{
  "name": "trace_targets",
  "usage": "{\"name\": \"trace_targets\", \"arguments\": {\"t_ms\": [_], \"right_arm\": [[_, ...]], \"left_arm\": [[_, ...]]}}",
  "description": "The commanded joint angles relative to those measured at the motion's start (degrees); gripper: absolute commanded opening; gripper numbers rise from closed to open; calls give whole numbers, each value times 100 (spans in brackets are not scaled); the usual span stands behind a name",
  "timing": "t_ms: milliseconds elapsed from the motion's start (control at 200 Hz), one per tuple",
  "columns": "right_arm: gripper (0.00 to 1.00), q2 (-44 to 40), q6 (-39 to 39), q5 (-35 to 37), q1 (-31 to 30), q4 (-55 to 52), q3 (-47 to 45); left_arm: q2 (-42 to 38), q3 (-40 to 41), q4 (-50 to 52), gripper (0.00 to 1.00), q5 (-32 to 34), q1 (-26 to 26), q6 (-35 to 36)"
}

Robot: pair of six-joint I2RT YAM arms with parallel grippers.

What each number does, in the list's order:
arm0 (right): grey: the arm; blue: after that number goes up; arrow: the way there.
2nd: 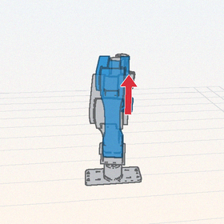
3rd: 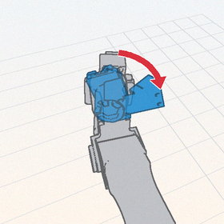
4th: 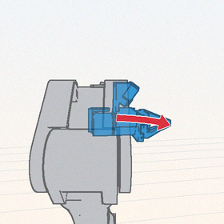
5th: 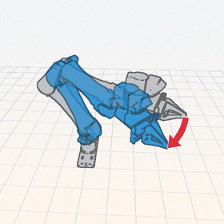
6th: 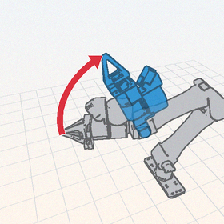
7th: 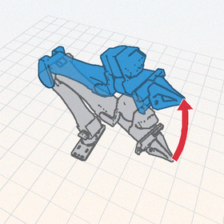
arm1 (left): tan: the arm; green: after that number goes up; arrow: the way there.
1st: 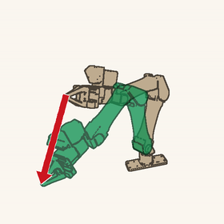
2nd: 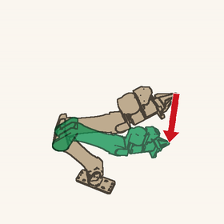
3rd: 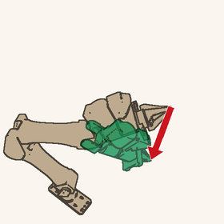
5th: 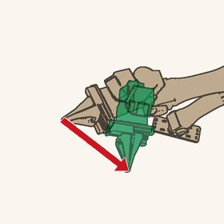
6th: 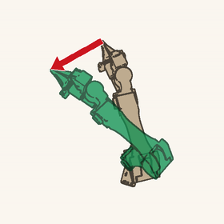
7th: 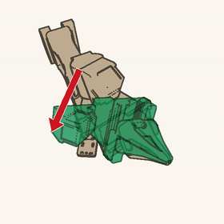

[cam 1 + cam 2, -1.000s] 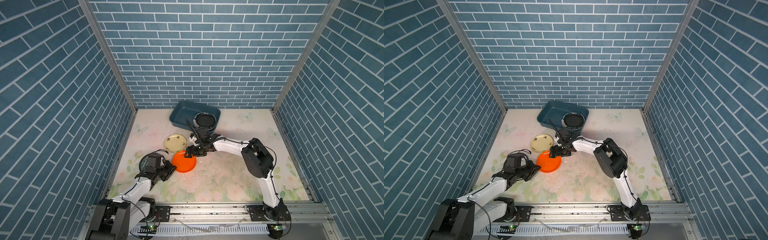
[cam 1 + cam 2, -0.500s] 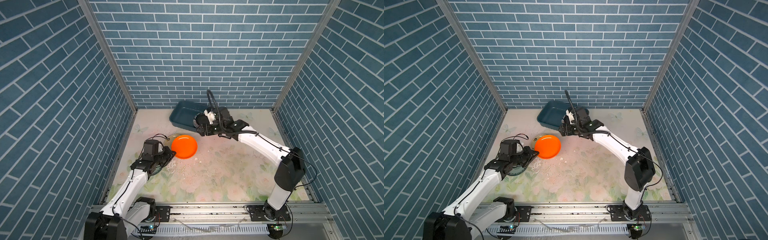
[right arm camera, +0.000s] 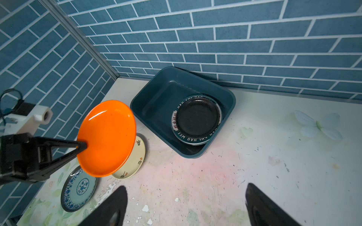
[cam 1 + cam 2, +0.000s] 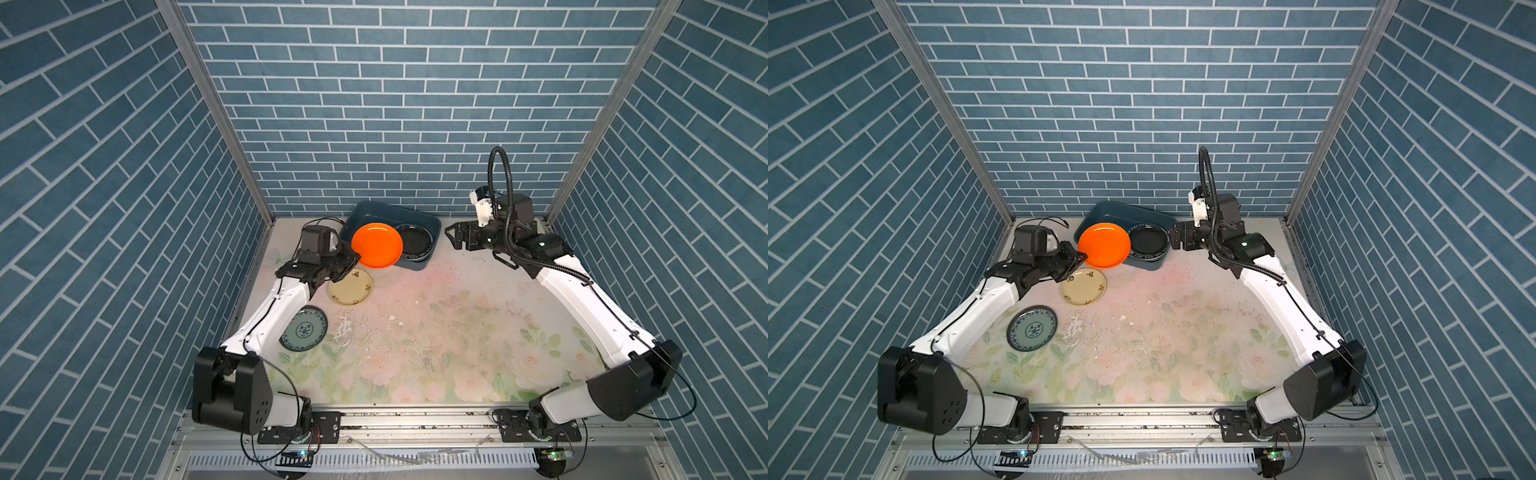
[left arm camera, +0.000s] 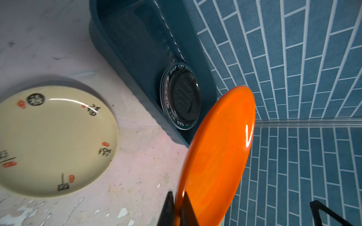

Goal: Place the plates into the plastic bin on the countertop
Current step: Place the plate in the plastic bin.

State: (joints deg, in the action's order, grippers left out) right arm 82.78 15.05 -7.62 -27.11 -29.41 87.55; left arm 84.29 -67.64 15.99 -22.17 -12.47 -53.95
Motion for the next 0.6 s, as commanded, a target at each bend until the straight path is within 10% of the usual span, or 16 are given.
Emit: {"name": "trace_targets", "arguments": {"t_ms": [0, 595], "right_arm": [[95, -199, -232, 165, 130, -145, -66], [95, 883, 737, 865, 654, 419, 519]], "left_arm": [[696, -736, 18, 0, -35, -119, 191], [5132, -5533, 1573, 0, -884, -387, 605]]}}
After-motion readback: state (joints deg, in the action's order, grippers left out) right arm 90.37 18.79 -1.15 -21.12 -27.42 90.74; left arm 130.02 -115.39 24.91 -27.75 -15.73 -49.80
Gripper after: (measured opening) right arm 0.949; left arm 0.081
